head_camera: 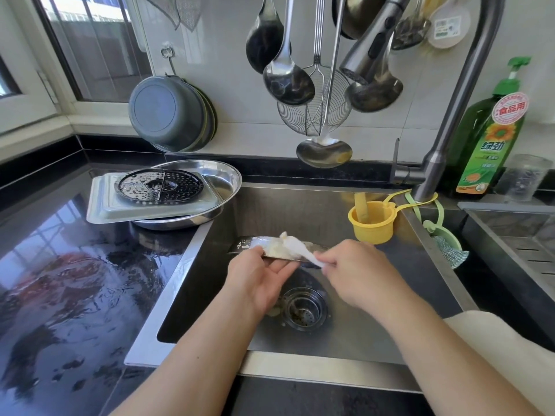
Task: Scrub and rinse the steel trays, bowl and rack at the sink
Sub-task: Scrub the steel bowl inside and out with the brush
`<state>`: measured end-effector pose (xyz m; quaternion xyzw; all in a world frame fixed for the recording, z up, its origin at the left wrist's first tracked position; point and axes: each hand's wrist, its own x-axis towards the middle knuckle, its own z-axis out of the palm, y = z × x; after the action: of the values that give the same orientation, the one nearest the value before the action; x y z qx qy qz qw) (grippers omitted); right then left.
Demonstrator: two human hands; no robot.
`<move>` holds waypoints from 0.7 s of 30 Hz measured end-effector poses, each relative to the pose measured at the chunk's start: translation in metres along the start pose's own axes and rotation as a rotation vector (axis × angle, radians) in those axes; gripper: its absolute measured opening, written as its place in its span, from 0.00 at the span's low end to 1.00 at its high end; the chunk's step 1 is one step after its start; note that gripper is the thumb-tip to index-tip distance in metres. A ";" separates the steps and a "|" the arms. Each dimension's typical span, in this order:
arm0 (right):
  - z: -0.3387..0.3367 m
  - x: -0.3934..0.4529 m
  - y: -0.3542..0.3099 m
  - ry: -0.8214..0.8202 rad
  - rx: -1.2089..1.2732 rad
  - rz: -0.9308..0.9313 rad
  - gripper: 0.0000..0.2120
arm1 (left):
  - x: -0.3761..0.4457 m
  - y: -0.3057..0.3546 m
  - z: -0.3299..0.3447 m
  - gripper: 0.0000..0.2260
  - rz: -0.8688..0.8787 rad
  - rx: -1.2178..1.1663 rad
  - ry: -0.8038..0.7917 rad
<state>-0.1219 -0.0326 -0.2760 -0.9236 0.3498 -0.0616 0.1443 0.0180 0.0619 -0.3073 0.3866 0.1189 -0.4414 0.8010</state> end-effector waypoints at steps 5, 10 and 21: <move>-0.008 -0.002 0.019 -0.057 -0.064 0.116 0.16 | 0.006 0.000 -0.001 0.17 0.078 -0.045 0.052; 0.010 0.001 -0.008 -0.022 0.063 -0.031 0.16 | 0.006 -0.005 -0.001 0.16 0.065 0.002 0.021; -0.012 0.008 0.037 -0.101 0.018 0.215 0.16 | 0.000 -0.003 0.001 0.11 0.113 -0.008 0.049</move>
<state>-0.1412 -0.0671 -0.2758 -0.8813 0.4386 -0.0024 0.1758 0.0155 0.0599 -0.3084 0.4001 0.1184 -0.3854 0.8230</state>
